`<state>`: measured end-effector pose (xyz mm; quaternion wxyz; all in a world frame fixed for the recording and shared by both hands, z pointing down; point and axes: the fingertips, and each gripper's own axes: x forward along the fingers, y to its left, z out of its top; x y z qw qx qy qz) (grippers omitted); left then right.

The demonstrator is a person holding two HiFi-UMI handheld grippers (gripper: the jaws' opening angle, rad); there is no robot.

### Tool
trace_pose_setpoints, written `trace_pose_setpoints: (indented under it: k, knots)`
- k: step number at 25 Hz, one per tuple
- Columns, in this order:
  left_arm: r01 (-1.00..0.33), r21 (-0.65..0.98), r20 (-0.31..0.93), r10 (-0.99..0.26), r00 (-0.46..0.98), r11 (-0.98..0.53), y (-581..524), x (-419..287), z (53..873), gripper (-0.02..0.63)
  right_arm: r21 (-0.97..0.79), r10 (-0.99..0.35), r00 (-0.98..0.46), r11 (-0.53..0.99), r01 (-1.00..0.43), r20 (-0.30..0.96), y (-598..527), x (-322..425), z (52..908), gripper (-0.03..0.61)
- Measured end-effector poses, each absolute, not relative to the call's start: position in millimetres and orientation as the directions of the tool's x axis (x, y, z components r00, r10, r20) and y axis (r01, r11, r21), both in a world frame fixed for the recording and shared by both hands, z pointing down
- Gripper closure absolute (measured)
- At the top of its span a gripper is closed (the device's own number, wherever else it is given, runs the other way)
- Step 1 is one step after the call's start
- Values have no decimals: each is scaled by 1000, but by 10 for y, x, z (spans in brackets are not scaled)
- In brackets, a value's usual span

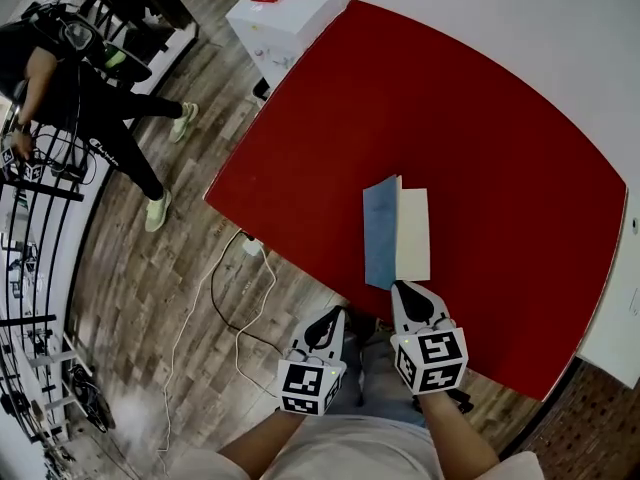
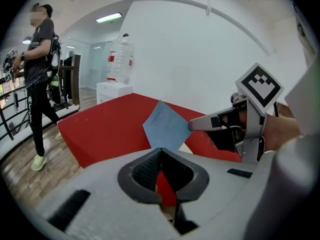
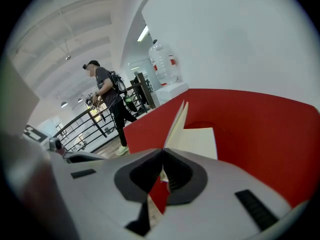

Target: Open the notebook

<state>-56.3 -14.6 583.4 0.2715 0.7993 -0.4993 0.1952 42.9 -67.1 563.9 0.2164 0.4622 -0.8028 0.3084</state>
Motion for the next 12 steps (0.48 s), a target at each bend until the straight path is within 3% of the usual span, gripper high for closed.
trace_pose_setpoints:
  k: [12]
  knots:
    - [-938,236,599,-722,347,-255,121,-1210,5826,607,-283,-536,-585,542,-791,609,-707,-793,5651,566]
